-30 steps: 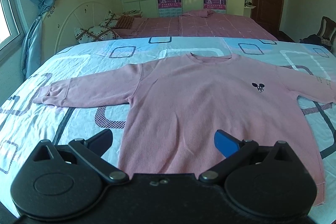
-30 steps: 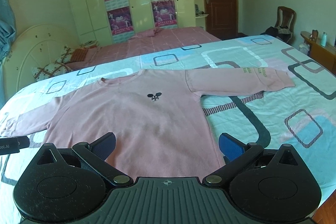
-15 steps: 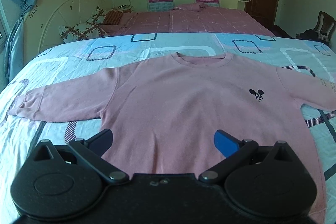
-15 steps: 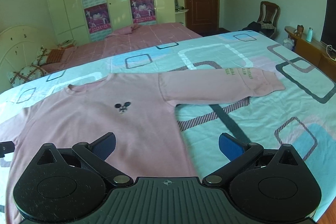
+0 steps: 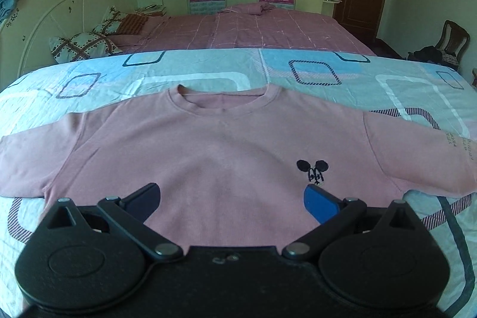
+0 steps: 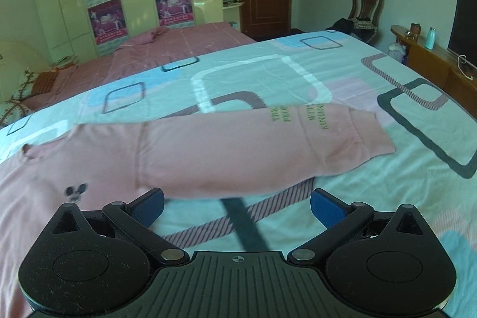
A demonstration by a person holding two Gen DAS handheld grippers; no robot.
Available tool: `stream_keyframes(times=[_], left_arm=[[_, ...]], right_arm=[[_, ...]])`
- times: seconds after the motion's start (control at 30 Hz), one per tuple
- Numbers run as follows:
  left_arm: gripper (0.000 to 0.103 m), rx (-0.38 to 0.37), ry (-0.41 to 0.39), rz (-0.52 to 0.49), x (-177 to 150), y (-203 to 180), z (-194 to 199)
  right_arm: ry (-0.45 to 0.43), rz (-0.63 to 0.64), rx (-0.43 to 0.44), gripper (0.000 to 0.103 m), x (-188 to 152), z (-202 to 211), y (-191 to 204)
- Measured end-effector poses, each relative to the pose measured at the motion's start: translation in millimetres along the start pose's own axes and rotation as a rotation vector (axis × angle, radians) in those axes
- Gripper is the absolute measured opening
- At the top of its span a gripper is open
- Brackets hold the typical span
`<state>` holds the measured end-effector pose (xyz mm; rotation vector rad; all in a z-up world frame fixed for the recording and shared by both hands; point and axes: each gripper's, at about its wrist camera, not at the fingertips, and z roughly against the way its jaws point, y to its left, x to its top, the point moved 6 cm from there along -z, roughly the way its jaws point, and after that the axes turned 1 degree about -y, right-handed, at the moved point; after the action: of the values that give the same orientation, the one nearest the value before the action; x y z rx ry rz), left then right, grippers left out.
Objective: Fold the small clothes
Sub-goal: 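Grasp the sleeve cuff with the right gripper and fold it across the chest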
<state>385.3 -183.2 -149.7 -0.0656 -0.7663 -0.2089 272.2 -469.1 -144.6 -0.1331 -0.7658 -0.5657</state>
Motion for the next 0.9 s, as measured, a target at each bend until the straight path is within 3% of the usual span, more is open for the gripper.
stream_keyframes(times=[0.4,0.77,0.8,0.83,0.9], left_arm=[[0.099,0.019,0.056,-0.039,0.3,-50.5,-52.9],[0.098,0.05,0.062,-0.097,-2.8,-60.3,-67.9],[0.098,0.051,0.062,-0.099,-3.1,-60.0,-68.1],[0.097,0.05,0.062,-0.101,-3.5,-59.6,-68.1],[0.097,0.044,0.055,-0.106,-4.0,-57.6,-67.6]], right_arm=[[0.054,0.006,-0.119,0.103,4.6,-91.8,-87.8],[0.051,-0.167,-0.139,0.102,10.1,-125.9,-146.7],[0.042,-0.19,-0.138,0.1,13.0,-127.8,-150.9],[0.032,-0.213,-0.142,0.087,15.4,-129.0,-155.5],[0.005,-0.237,-0.165,0.069,19.8,-126.7,-163.7]])
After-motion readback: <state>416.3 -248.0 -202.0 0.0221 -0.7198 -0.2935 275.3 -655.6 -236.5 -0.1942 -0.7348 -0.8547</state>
